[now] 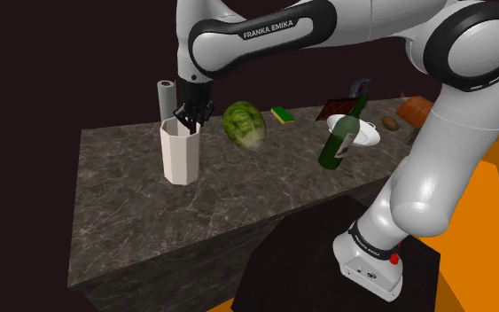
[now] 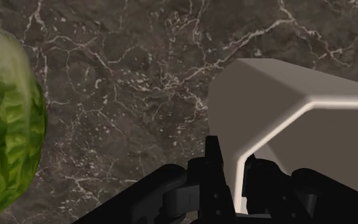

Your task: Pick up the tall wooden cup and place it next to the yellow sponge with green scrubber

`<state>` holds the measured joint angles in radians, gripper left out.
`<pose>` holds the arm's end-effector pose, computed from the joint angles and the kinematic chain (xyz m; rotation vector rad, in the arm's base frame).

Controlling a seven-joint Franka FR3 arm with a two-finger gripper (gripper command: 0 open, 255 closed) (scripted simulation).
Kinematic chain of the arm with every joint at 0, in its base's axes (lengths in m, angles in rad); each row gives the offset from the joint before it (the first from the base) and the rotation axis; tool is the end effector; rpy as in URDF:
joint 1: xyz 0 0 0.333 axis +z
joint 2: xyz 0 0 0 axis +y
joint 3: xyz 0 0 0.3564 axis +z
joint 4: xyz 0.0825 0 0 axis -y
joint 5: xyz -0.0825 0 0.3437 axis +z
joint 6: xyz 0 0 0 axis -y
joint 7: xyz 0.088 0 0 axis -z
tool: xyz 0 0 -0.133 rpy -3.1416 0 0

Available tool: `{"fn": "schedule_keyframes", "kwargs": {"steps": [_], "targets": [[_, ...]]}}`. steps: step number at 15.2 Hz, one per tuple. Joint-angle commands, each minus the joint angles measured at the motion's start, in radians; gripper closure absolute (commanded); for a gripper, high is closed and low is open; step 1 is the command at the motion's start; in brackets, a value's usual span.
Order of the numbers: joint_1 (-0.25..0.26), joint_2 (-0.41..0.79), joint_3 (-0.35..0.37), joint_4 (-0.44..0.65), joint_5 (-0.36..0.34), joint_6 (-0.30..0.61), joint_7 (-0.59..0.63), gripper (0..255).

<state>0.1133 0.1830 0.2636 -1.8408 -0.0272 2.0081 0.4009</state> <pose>0.5397 0.2021 0.4612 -3.1237 0.0255 0.0268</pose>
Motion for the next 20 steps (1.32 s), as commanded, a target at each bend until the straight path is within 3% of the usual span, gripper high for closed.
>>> {"fn": "schedule_keyframes", "kwargs": {"steps": [1, 20], "targets": [[0.0, -0.009, 0.001, 0.015, 0.003, -0.024, 0.0, 255], [0.001, -0.038, 0.004, 0.235, 0.012, -0.271, -0.002, 255]]}}
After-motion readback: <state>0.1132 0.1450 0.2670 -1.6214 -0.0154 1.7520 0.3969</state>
